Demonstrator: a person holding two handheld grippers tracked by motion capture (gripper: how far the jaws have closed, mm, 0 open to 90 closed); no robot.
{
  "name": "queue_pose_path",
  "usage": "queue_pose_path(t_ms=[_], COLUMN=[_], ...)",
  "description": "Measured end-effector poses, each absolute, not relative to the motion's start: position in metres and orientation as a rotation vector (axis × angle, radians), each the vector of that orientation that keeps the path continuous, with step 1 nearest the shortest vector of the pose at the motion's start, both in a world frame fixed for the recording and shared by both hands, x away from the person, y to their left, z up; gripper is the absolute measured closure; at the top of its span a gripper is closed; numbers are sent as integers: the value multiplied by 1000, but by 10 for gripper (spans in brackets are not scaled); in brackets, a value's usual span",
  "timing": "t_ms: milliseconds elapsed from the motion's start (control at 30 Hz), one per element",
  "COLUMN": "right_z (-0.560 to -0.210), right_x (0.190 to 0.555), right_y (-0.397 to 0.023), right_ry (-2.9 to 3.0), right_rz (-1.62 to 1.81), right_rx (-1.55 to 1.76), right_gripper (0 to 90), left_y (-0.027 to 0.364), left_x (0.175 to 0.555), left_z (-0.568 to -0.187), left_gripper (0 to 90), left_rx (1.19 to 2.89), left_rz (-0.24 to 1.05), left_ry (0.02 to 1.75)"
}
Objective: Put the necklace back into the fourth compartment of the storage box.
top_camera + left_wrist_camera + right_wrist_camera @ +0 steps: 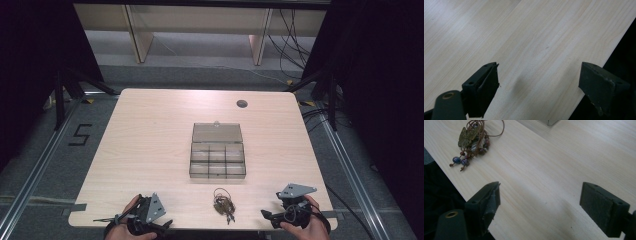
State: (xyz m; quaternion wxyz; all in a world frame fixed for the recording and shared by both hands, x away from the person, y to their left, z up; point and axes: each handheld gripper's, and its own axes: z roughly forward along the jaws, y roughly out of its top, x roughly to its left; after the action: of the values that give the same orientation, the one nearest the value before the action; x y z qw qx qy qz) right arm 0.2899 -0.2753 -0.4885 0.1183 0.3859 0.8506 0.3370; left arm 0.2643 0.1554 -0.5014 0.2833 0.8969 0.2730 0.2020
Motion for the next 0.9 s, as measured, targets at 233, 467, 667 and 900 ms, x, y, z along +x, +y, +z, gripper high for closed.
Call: queue_pose_path(t_ms=[233, 467, 667, 900], right_z=[-485, -483, -483, -481], right_x=[291, 292, 292, 293], right_y=[-279, -277, -276, -271], right_ry=[2528, 2556, 2556, 2583], right_rz=[955, 954, 957, 958], right_rx=[1142, 1113, 1128, 1093], right_gripper=[166, 170, 170, 171], left_y=[156, 155, 156, 156], left_x=[263, 263, 263, 263], left_z=[-501, -502, -501, -501], left_gripper=[157, 157, 157, 157], left_rx=[2410, 2404, 2407, 2405], left_rz=[568, 548, 563, 552], left_ry=[740, 738, 739, 732])
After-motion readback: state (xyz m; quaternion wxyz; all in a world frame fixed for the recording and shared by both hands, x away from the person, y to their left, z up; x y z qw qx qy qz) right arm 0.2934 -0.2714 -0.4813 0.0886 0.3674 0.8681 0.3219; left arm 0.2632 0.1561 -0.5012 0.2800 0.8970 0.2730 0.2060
